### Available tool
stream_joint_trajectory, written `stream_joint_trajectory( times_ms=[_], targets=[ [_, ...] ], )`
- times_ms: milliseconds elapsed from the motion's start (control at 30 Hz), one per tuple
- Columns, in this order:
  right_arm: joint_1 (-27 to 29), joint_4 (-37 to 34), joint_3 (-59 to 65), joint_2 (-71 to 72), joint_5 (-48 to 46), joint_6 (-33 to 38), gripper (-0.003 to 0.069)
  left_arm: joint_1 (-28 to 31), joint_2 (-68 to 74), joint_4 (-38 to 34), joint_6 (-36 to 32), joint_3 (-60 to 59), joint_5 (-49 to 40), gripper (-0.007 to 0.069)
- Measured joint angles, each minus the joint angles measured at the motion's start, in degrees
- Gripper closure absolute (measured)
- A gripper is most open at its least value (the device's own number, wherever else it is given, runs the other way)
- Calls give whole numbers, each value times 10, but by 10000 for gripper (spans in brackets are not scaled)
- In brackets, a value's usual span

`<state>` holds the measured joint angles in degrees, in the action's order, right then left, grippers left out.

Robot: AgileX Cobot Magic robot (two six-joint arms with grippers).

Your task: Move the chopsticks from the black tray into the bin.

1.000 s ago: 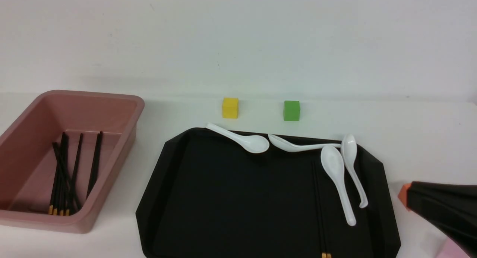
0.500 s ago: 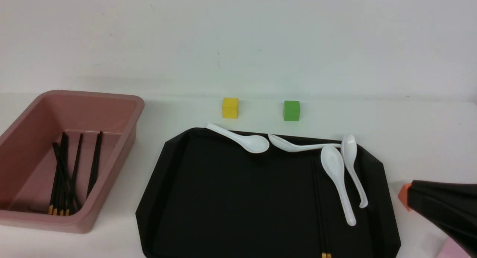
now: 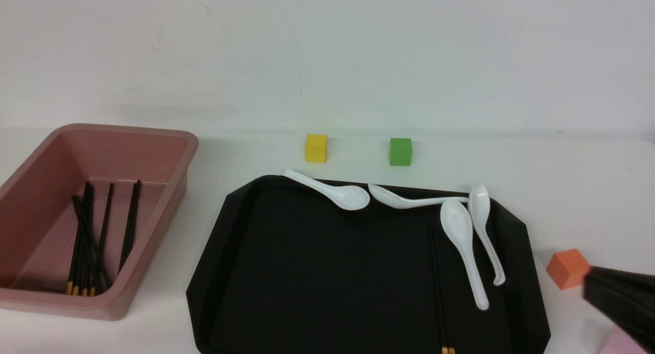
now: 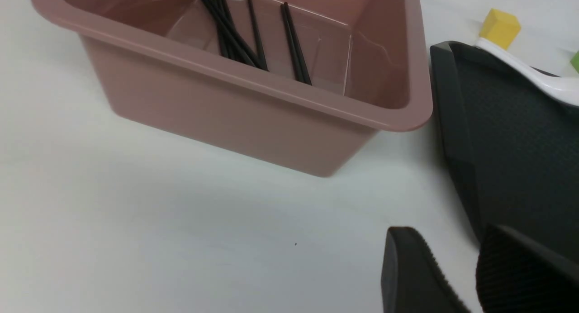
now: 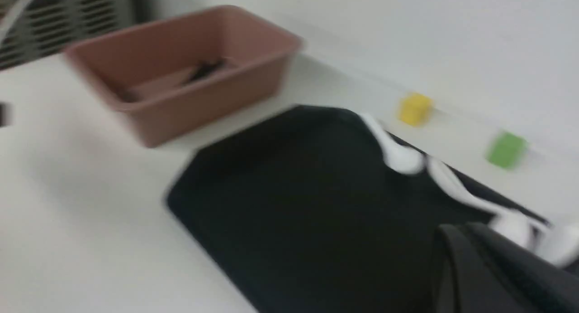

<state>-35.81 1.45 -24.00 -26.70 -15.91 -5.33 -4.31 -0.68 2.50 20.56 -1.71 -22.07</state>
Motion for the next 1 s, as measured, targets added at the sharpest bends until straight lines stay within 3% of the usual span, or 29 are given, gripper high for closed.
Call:
stream_joint_trajectory(
  times_ms=[33, 67, 233, 267, 333, 467, 1000],
  targets=[
    [13, -3, 6, 3, 0, 1, 628, 0, 0, 0, 0, 0, 0, 386],
    [67, -28, 33, 33, 0, 2, 626, 0, 0, 0, 0, 0, 0, 386],
    [224, -22, 121, 126, 0, 4, 620, 0, 0, 0, 0, 0, 0, 386],
    [224, -22, 121, 126, 0, 4, 620, 0, 0, 0, 0, 0, 0, 386],
    [291, -8, 168, 172, -1, 3, 615, 0, 0, 0, 0, 0, 0, 386],
    [351, -3, 221, 231, -1, 3, 614, 0, 0, 0, 0, 0, 0, 386],
    [352, -3, 251, 273, -48, 2, 597, 0, 0, 0, 0, 0, 0, 386]
  ],
)
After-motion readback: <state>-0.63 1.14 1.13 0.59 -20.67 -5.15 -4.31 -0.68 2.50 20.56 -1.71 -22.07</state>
